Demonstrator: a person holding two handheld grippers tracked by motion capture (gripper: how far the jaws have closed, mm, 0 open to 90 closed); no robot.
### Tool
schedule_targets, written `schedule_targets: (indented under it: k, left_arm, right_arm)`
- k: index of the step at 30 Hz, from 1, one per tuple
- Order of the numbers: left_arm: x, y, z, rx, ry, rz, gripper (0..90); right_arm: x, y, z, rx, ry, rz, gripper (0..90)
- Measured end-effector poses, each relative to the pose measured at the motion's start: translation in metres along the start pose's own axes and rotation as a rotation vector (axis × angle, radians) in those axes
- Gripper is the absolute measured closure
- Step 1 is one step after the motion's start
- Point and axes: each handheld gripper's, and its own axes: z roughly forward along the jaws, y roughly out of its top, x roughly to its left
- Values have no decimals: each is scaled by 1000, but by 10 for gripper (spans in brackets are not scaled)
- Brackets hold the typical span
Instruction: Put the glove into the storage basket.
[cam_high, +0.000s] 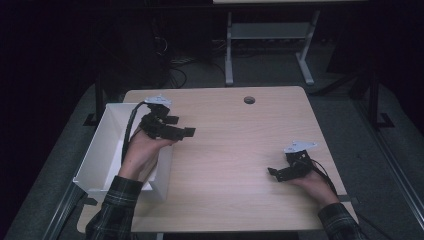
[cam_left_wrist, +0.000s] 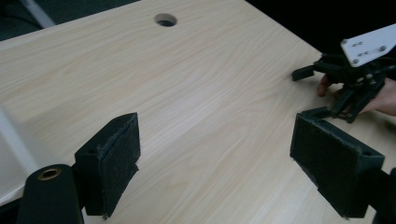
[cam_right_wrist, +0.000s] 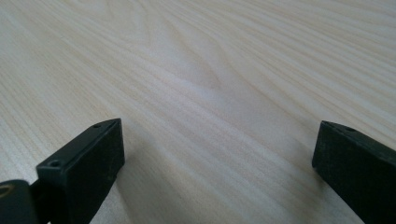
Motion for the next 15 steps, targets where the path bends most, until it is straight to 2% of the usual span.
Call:
schedule_targets:
  k: [7, 8, 9, 10, 11, 15]
  left_arm:
    - [-24, 3, 29, 24, -33, 44, 156]
    - [-24, 3, 29, 24, -33, 44, 156]
    - [-30, 3, 36, 28, -42, 51, 156]
    - [-30, 3, 36, 28, -42, 51, 156]
    - [-36, 2, 45, 27, -49, 59, 156]
    - [-45, -3, 59, 44, -37, 88, 156]
  right_arm:
    - [0, 0, 0, 0, 0, 0, 19]
    - [0, 0, 0, 0, 0, 0, 19]
    - [0, 0, 0, 0, 0, 0, 19]
    - [0, 0, 0, 0, 0, 0, 19]
    - [0, 0, 0, 0, 0, 0, 19]
    - [0, 0, 0, -1, 1, -4, 19]
